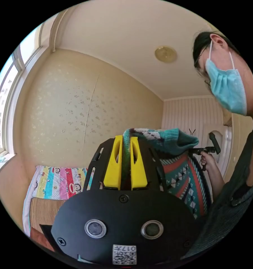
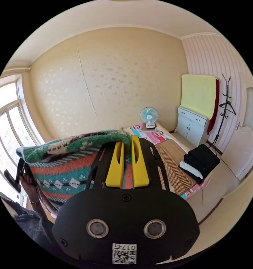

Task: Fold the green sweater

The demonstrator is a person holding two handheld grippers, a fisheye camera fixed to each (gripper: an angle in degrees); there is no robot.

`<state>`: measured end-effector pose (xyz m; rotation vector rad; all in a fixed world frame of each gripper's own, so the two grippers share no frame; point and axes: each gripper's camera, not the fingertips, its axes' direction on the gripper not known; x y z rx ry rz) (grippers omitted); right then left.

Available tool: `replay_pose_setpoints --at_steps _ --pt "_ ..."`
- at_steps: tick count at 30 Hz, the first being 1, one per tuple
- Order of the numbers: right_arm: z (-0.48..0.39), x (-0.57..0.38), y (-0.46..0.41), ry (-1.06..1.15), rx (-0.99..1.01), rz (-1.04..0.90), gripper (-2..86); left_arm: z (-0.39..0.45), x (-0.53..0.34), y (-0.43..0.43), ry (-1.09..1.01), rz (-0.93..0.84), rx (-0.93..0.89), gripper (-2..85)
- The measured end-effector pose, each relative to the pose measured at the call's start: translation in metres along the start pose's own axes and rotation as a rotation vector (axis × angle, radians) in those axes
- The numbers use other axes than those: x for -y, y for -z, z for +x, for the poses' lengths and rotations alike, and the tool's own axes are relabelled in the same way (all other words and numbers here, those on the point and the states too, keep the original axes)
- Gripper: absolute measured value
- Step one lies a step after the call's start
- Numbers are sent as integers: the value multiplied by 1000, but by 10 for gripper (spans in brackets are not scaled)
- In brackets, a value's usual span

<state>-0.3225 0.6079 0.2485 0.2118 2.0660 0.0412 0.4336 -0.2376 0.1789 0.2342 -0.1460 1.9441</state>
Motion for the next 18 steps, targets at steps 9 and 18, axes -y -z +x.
replay_pose_setpoints --at_steps 9,18 --pt "91 123 -471 91 -36 -760 72 -134 -208 -402 384 -828 399 53" --pt "132 -21 -584 223 -73 -1128 76 -47 -450 -392 377 -1340 293 81"
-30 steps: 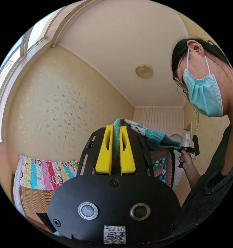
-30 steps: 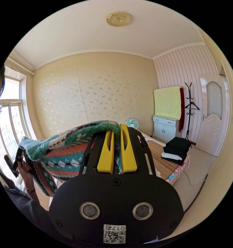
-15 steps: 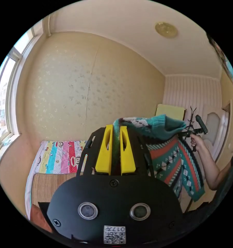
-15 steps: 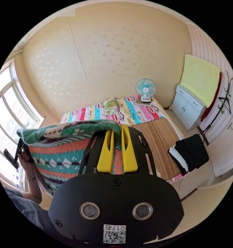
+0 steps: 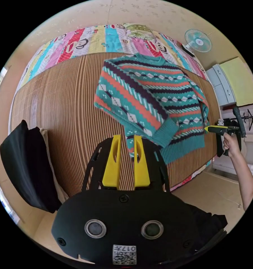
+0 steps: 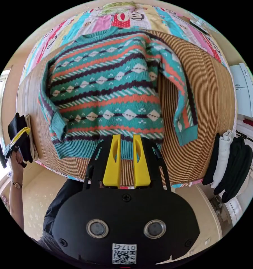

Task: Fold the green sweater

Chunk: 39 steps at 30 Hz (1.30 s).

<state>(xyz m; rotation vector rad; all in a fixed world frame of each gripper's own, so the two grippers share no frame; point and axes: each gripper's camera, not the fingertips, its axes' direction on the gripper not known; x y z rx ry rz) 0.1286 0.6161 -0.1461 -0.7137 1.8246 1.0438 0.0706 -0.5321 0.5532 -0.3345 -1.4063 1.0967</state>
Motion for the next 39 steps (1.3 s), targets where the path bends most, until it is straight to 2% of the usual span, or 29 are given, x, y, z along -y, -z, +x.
replay_pose_setpoints --at_steps 4,6,7,9,12,15,18,21,23,24,26,28,30,31,32,34,36,38,39 --pt "6 5 -22 -11 43 -43 76 30 2 -51 -13 -91 -127 109" --pt "4 5 -48 -11 7 -162 71 47 9 -83 -34 -232 -49 108" --pt "3 2 -45 -14 1 -124 68 56 9 -106 -37 -332 73 102" --pt "1 -6 -26 -19 -23 -62 56 69 -2 -111 -110 -285 176 87" --pt "-12 -21 -19 54 -80 -132 42 89 -33 -109 -283 -278 268 57" --pt "-26 -48 -26 129 -188 -269 35 76 -80 -108 -331 -367 169 56" --pt "-25 -79 -23 74 -179 -344 32 54 -123 -99 -306 -456 39 60" --pt "-8 -101 2 -87 -39 -305 31 43 -152 -56 -356 -315 16 54" --pt "3 -108 18 -154 34 -281 31 51 -160 -18 -520 -143 87 87" --pt "10 -109 28 -187 58 -266 31 55 -160 -13 -568 -111 109 100" --pt "21 -108 39 -230 85 -260 31 81 -154 -12 -804 -72 123 133" --pt "32 -104 47 -272 110 -271 31 102 -148 -33 -981 -128 123 135" --pt "46 -97 57 -306 126 -289 33 119 -146 -72 -1132 -281 177 137" --pt "48 -95 59 -305 124 -295 34 122 -146 -101 -1184 -376 273 135" --pt "53 -91 63 -296 120 -308 35 122 -149 -106 -1236 -365 285 131" --pt "62 -85 68 -271 112 -322 36 120 -145 -106 -1204 -395 283 113" --pt "76 -79 68 -231 119 -344 37 106 -134 -89 -1080 -388 207 83" --pt "88 -75 63 -199 134 -366 39 51 -112 -43 -775 -342 -95 67" --pt "97 -72 60 -176 152 -384 40 30 -108 -29 -681 -325 -182 66"
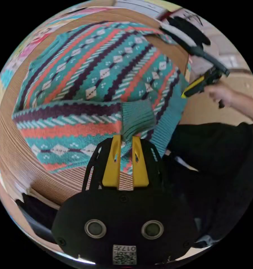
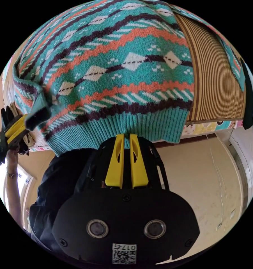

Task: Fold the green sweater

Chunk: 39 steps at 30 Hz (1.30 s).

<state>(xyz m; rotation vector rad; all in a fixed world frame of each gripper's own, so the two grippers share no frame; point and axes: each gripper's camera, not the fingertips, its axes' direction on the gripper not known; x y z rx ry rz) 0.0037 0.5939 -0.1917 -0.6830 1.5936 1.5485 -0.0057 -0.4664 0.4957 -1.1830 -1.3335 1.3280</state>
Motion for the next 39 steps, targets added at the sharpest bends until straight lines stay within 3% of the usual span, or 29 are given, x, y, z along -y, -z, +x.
replay_pose_setpoints --at_steps 2,3,4,8,10,13,18,24,28,32,36,39 --pt "13 8 2 38 22 -25 41 -63 -77 60 238 279 -393 66" --pt "21 14 5 65 35 -49 41 -77 -102 76 294 371 -467 65" --pt "25 18 6 79 42 -64 41 -100 -160 108 418 590 -552 65" --pt "49 35 16 216 69 -151 40 -120 -365 191 770 1304 -526 65" --pt "59 40 21 282 90 -175 40 -112 -413 213 832 1425 -429 65" --pt "79 46 27 362 137 -215 39 -102 -427 236 887 1365 -278 64" --pt "119 50 38 421 252 -232 38 -99 -383 238 947 1225 -262 64" --pt "172 43 44 333 485 -180 22 -45 -246 229 848 1166 -201 65" --pt "211 34 47 245 714 -96 15 17 -97 195 639 1088 -263 95" --pt "279 25 53 32 1097 125 26 73 -1 135 482 885 -404 95" --pt "364 17 47 -282 1572 506 85 92 -6 77 524 715 -447 91" --pt "409 17 29 -526 1811 764 128 91 -44 29 623 582 -493 88"
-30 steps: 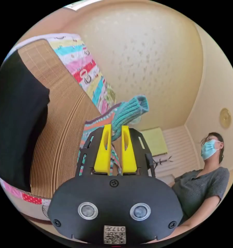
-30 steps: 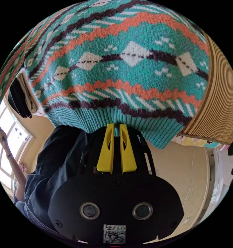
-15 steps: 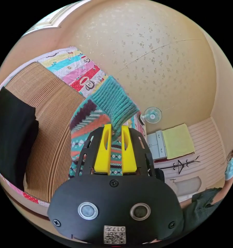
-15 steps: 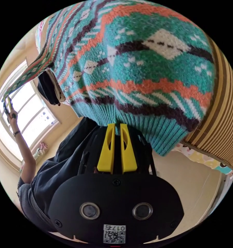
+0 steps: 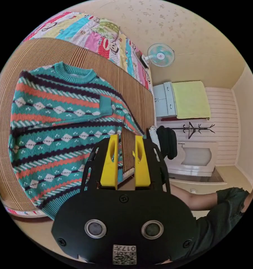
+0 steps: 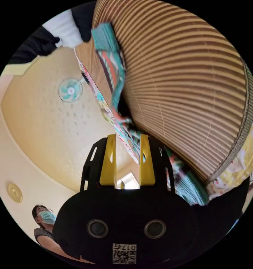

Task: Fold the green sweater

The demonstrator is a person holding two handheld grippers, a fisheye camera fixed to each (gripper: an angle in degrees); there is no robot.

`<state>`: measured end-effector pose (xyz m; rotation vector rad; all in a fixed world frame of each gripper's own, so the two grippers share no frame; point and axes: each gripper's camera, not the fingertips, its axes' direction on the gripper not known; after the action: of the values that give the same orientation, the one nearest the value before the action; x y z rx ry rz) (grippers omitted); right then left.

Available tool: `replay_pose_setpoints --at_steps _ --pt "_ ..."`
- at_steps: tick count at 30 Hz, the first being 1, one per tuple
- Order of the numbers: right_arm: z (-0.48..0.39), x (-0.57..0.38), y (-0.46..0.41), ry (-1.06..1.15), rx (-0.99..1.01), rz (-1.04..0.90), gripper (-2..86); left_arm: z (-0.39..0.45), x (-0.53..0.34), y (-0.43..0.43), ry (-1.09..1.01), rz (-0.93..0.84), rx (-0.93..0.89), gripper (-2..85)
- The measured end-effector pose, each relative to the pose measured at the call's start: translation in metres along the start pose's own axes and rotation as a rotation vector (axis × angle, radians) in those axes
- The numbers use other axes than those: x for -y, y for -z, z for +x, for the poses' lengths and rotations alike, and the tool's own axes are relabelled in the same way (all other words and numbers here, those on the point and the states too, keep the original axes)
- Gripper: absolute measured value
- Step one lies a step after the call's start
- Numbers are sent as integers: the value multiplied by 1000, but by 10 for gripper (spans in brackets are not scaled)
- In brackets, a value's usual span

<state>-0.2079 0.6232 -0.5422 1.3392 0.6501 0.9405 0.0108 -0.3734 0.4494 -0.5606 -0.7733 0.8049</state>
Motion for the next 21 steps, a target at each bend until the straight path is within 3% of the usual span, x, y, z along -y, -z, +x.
replay_pose_setpoints --at_steps 4,8,10,12,15,21 --pt "6 34 14 -44 135 223 146 -47 -58 22 159 -50 92 77" --pt "-7 67 -8 -99 18 244 95 -55 -94 50 199 -91 206 69" --pt "-34 63 -22 -20 -21 292 62 -55 -107 59 212 -101 209 66" --pt "-75 50 -61 170 164 171 44 -54 -119 66 227 -106 202 64" --pt "-119 -10 -132 366 275 -79 37 -55 -142 73 293 -77 166 59" --pt "-95 -188 -300 557 49 -579 45 -68 -189 84 534 85 13 54"
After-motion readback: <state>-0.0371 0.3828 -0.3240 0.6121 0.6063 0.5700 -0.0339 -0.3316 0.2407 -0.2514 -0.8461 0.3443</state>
